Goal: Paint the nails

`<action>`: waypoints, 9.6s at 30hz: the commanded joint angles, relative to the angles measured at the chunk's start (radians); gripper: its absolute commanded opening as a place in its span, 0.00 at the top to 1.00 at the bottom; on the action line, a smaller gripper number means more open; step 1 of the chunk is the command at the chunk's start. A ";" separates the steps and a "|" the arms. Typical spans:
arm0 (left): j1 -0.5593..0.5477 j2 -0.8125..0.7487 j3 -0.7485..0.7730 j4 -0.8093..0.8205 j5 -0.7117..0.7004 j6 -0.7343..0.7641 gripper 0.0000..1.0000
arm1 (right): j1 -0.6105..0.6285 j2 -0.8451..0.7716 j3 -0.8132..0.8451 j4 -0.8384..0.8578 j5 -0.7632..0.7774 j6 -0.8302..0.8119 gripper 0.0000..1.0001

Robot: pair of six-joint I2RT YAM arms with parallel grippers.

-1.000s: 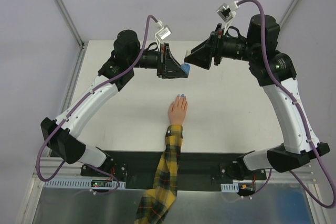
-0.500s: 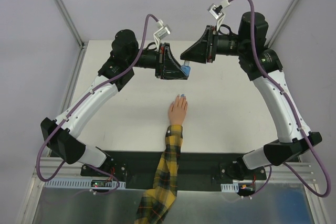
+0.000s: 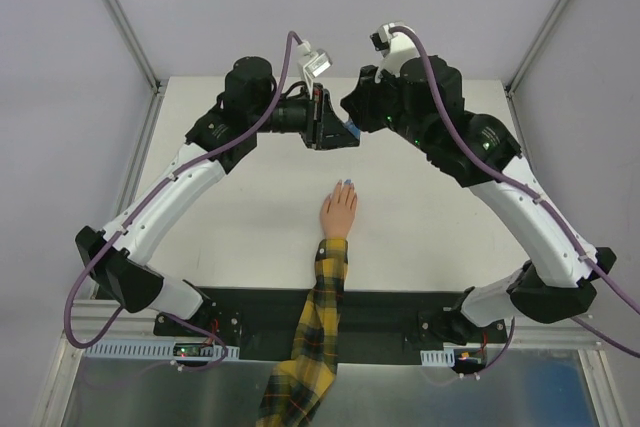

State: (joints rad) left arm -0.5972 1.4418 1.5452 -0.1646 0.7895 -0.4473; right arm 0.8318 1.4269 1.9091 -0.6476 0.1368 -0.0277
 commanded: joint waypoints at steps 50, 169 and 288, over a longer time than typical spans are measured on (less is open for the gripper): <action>0.005 0.052 0.084 0.071 -0.143 -0.053 1.00 | -0.013 0.001 0.061 -0.216 0.225 0.118 0.99; -0.009 -0.015 -0.017 0.224 0.266 -0.054 1.00 | -0.459 -0.060 -0.198 0.509 -1.148 0.374 0.18; 0.002 -0.043 0.013 0.094 0.108 0.144 1.00 | -0.388 0.064 0.137 -0.040 -0.873 0.158 0.47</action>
State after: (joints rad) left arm -0.5838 1.4467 1.5558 -0.1162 0.8398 -0.3424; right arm 0.4461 1.4891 2.0144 -0.7551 -0.6331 0.1062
